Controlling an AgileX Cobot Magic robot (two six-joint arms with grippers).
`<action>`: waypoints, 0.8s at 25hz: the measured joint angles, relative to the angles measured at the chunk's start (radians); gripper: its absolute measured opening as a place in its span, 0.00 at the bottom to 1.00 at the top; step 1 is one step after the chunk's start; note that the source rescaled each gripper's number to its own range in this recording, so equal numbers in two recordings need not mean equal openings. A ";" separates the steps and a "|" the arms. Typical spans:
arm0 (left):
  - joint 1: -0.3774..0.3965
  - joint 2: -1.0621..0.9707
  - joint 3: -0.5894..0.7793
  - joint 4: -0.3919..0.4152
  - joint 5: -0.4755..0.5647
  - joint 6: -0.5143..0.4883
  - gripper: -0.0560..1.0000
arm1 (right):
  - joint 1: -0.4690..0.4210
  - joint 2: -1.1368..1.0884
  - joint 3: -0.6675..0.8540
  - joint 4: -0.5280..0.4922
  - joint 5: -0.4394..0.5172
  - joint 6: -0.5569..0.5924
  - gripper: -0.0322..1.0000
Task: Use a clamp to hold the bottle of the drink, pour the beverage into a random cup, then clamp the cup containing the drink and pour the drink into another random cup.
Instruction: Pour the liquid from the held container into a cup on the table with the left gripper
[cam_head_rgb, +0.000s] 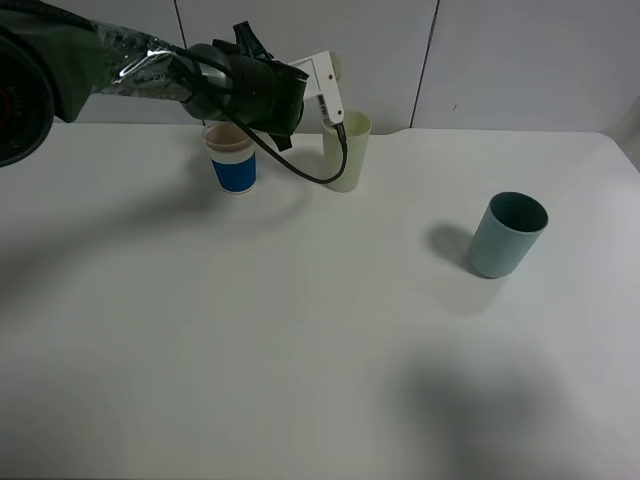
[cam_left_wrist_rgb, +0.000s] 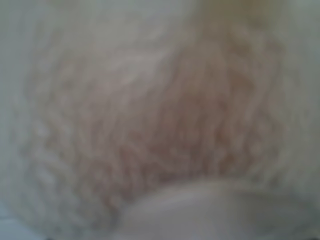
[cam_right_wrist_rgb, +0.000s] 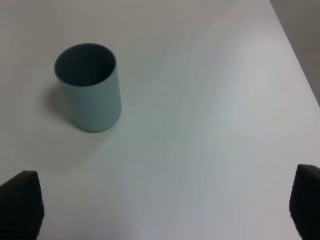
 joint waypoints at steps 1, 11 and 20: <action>-0.002 0.000 0.000 0.005 0.001 0.000 0.05 | 0.000 0.000 0.000 0.000 0.000 0.000 0.97; -0.002 0.001 0.000 0.129 -0.021 0.003 0.05 | 0.000 0.000 0.000 0.000 0.000 0.000 0.97; -0.002 0.001 0.000 0.199 -0.029 0.008 0.05 | 0.000 0.000 0.000 0.000 0.000 0.000 0.97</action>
